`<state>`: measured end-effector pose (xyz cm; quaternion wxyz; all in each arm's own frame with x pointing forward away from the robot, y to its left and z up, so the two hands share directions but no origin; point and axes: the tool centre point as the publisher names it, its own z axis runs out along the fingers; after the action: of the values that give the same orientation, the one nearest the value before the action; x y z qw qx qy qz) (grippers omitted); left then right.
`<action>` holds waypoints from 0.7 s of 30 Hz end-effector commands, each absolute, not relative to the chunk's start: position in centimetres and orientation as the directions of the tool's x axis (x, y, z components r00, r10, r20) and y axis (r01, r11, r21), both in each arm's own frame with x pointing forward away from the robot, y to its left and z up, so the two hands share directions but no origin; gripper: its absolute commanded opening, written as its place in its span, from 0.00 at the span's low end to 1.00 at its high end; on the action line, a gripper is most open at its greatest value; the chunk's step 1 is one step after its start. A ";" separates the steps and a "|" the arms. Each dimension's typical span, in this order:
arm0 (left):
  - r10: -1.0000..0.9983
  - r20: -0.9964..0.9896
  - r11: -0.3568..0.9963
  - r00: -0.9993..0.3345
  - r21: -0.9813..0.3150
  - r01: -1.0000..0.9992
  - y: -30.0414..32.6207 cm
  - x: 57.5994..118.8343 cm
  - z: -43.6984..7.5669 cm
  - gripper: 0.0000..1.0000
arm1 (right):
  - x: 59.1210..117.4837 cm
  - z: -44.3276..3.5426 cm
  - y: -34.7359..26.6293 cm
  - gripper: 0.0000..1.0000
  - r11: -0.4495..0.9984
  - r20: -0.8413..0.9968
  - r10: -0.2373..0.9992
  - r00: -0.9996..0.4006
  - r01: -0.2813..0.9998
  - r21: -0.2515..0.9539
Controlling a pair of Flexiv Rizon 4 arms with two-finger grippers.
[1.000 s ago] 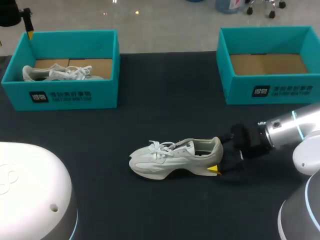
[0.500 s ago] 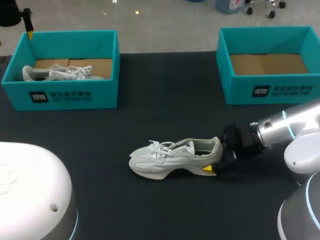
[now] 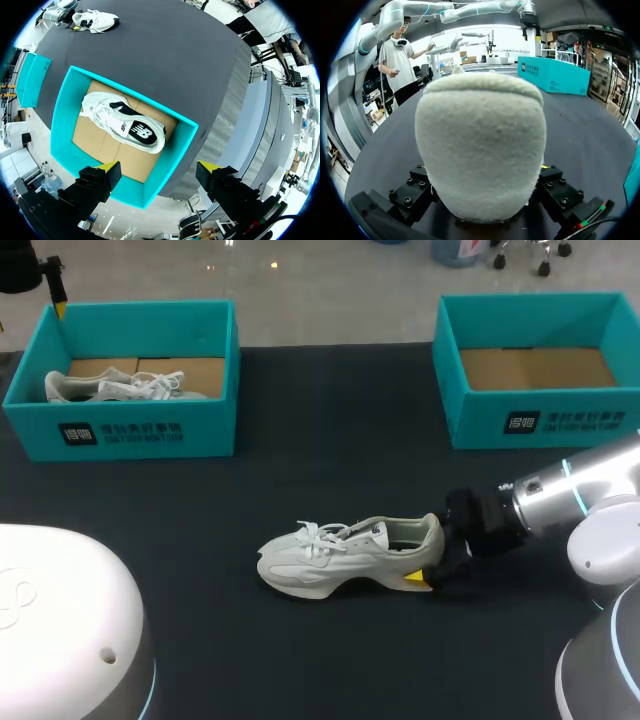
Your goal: Take the shoe out of the shoebox, open the shoe tongue, remove and reinsert the insole, then place the shoe into the shoebox
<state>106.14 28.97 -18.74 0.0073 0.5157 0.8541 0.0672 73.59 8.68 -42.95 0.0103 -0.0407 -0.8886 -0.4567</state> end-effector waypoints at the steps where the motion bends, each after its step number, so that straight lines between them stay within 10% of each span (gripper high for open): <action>1: 0.882 0.059 0.458 -0.468 0.124 0.880 29.0 106.1 -18.7 1.00 | 73.6 -43.5 9.0 0.00 0.581 0.056 0.063 -0.996 0.083 0.810; 7: 0.882 0.059 0.458 -0.468 0.124 0.880 29.0 106.1 -18.7 1.00 | 73.6 -43.5 9.0 0.00 0.581 0.056 0.063 -0.996 0.083 0.810; 14: 0.533 -0.006 0.824 -0.846 0.231 0.517 26.8 104.0 -17.8 1.00 | 73.6 -43.5 9.0 0.00 0.581 0.056 0.063 -0.996 0.083 0.810; 21: 0.258 -0.135 0.955 -0.957 0.188 0.231 23.2 102.0 -18.0 1.00 | 73.6 -43.5 9.0 0.00 0.581 0.056 0.063 -0.996 0.083 0.810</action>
<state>103.61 24.62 -17.69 0.0194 0.3299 0.9411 0.0718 73.59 8.68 -42.96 0.0103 -0.0407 -0.8886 -0.4567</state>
